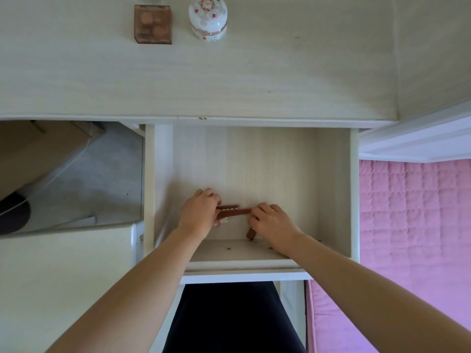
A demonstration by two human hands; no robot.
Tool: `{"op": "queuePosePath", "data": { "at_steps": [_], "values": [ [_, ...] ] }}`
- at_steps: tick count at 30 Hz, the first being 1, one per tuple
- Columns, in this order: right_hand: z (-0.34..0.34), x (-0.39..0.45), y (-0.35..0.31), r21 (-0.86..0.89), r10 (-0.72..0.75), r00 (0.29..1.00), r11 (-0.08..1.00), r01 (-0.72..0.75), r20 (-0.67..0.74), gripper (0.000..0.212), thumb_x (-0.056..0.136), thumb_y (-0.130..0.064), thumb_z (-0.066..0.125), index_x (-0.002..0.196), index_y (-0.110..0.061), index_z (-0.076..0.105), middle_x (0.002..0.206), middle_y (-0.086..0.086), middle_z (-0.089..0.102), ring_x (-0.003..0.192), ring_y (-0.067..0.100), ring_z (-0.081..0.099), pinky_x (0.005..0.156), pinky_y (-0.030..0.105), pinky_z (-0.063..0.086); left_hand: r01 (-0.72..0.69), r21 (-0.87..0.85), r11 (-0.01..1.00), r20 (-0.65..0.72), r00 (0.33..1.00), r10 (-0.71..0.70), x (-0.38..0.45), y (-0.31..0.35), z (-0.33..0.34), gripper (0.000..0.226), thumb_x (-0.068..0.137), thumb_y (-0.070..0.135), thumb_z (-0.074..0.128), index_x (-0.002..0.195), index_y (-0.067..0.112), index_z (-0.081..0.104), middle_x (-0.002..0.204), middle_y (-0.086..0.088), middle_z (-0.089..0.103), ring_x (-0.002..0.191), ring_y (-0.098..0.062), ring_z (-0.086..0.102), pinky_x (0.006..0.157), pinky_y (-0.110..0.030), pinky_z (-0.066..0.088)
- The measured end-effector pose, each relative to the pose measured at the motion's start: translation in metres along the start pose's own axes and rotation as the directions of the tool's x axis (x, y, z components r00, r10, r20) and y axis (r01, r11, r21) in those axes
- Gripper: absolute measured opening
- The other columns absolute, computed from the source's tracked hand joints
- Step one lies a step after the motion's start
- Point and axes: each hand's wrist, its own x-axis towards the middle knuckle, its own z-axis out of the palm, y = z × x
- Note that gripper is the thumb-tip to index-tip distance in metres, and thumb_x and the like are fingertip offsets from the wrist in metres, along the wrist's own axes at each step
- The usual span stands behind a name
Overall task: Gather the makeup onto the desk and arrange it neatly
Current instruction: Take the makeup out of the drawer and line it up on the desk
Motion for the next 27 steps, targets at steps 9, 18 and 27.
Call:
{"op": "queuePosePath", "data": {
  "at_steps": [9,18,27],
  "values": [
    [0.009,-0.002,0.01,0.063,0.123,0.99,0.99,-0.127,0.072,0.035,0.085,-0.002,0.053,0.118,-0.011,0.055,0.115,0.006,0.056,0.107,0.026,0.055,0.087,0.034,0.044,-0.017,-0.096,0.995,-0.081,0.997,0.01,-0.005,-0.009,0.006,0.015,0.088,0.023,0.062,0.101,0.015,0.06,0.104,0.001,0.057,0.098,-0.018,0.05,0.08,-0.035,0.047],
    [-0.012,-0.001,0.01,0.414,0.263,0.956,0.862,-0.293,0.13,0.027,0.088,-0.01,0.047,0.114,-0.011,0.039,0.092,0.008,0.058,0.072,0.022,0.05,0.065,0.033,0.048,0.083,-0.353,0.932,-0.102,0.987,-0.127,-0.019,-0.017,-0.01,0.004,0.097,0.014,0.046,0.101,0.014,0.045,0.088,-0.002,0.055,0.067,-0.015,0.052,0.054,-0.026,0.035],
    [-0.015,0.032,-0.008,0.378,0.217,0.976,0.904,-0.199,-0.007,0.019,0.091,-0.015,0.045,0.108,-0.012,0.052,0.094,0.005,0.061,0.079,0.025,0.059,0.067,0.032,0.047,0.24,-0.514,0.823,-0.039,0.953,-0.302,-0.035,-0.012,-0.005,0.019,0.085,0.026,0.061,0.074,0.022,0.045,0.058,0.004,0.05,0.05,-0.014,0.048,0.045,-0.026,0.033]
  ]
}}
